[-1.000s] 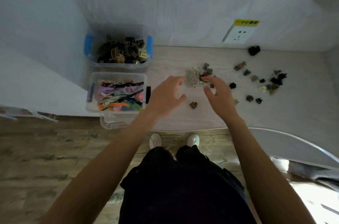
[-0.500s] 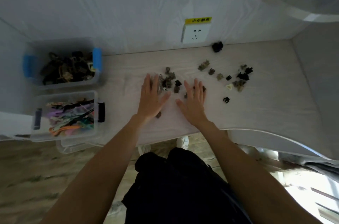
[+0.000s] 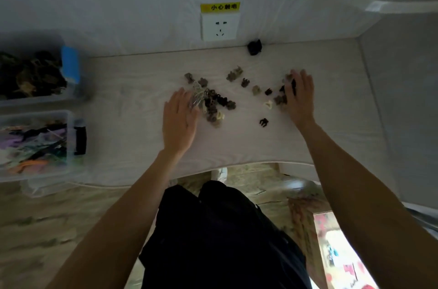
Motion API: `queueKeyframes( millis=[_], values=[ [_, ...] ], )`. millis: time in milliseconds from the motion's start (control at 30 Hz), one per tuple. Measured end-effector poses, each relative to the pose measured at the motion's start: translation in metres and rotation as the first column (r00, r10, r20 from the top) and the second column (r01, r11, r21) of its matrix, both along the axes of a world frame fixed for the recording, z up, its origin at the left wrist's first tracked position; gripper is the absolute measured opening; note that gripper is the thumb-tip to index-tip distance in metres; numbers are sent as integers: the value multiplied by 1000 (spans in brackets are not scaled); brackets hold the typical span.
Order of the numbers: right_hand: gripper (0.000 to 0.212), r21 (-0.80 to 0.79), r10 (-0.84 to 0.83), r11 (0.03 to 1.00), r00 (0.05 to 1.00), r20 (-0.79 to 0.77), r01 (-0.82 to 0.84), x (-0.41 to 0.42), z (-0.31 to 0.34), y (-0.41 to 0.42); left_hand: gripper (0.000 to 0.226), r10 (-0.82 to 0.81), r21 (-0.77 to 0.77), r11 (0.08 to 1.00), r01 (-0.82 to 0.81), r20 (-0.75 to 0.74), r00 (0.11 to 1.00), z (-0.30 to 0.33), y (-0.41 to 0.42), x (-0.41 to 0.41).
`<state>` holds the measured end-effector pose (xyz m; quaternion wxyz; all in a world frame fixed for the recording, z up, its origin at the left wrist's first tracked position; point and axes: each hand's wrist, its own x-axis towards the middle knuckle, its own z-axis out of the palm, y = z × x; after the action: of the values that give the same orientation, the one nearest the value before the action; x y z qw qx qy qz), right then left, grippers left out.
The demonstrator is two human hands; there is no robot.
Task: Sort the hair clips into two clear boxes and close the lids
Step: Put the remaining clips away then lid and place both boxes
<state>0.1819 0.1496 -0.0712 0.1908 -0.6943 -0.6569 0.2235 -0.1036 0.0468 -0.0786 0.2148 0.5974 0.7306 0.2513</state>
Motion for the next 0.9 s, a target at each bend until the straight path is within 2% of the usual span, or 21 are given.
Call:
queueKeyframes(
  millis=[67, 167, 333, 400, 533, 667, 733, 800, 900],
  values=[
    [40, -31, -26, 999, 992, -124, 23, -22, -7, -6, 59, 54, -14, 999, -53, 53, 997, -6, -18, -2],
    [43, -17, -6, 1000, 974, -226, 2, -76, -10, -25, 64, 100, -10, 995, -100, 197, 975, -9, -32, 5],
    [43, 28, 241, 969, 923, -299, -244, -138, -8, -49, 66, 138, -39, 990, -132, 269, 953, -6, -17, 18],
    [41, 75, 290, 957, 915, -279, -281, -134, -3, -40, 64, 152, -40, 988, -147, 267, 952, -7, -10, 18],
    [37, 161, 276, 951, 959, -61, -263, -95, -1, 19, 61, 136, 11, 990, -141, 206, 969, -14, -1, 16],
    [49, -7, 194, 981, 975, 109, -195, -83, -1, 75, 57, 152, 10, 987, -158, 226, 962, -14, 6, 16],
    [51, -94, 253, 964, 966, 56, -247, -92, -4, 81, 56, 147, 13, 988, -157, 278, 949, -6, 5, 15],
    [44, -109, 357, 929, 934, 24, -352, -104, -6, 67, 58, 131, 5, 990, -140, 318, 939, 0, -1, 9],
    [49, -105, 484, 867, 874, -54, -487, -119, -1, 23, 61, 131, -15, 991, -131, 224, 966, 7, -17, -7]
  ],
)
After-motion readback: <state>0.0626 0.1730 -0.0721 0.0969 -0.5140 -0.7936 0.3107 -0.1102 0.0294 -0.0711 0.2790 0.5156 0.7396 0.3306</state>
